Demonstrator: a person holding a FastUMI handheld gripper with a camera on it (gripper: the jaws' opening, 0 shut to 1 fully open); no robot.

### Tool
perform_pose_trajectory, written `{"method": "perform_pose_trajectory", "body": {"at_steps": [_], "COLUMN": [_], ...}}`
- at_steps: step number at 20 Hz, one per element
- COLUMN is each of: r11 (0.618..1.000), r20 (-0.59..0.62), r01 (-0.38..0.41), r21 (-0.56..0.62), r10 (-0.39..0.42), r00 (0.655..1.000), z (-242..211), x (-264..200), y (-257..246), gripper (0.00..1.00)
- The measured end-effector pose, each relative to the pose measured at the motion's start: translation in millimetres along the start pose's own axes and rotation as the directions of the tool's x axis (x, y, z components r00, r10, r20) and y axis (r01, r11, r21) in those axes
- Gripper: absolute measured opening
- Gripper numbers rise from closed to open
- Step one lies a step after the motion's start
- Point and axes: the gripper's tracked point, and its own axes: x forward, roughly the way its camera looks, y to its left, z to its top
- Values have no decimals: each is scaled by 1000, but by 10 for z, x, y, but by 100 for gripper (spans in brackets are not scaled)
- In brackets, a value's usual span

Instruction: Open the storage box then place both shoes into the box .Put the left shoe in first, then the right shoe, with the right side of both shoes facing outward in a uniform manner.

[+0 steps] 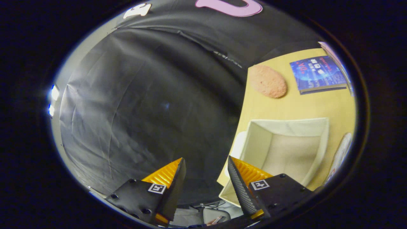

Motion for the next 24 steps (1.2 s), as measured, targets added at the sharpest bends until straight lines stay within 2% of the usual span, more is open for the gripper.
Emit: {"method": "perform_pose_trajectory", "body": {"at_steps": [4,10,19,24], "r11": [997,965,872,827], "r20": [80,123,49,-13], "r01": [71,255,478,547], "r21": [35,57,103,131], "r10": [-73,-261,-484,-551], "r00": [994,958,874,835], "z": [233,272,-187,-459], "x": [-513,-1203,-1894,-2008], "y": [-353,-1346,-2576,-3084], "gripper": [81,81,82,82]}}
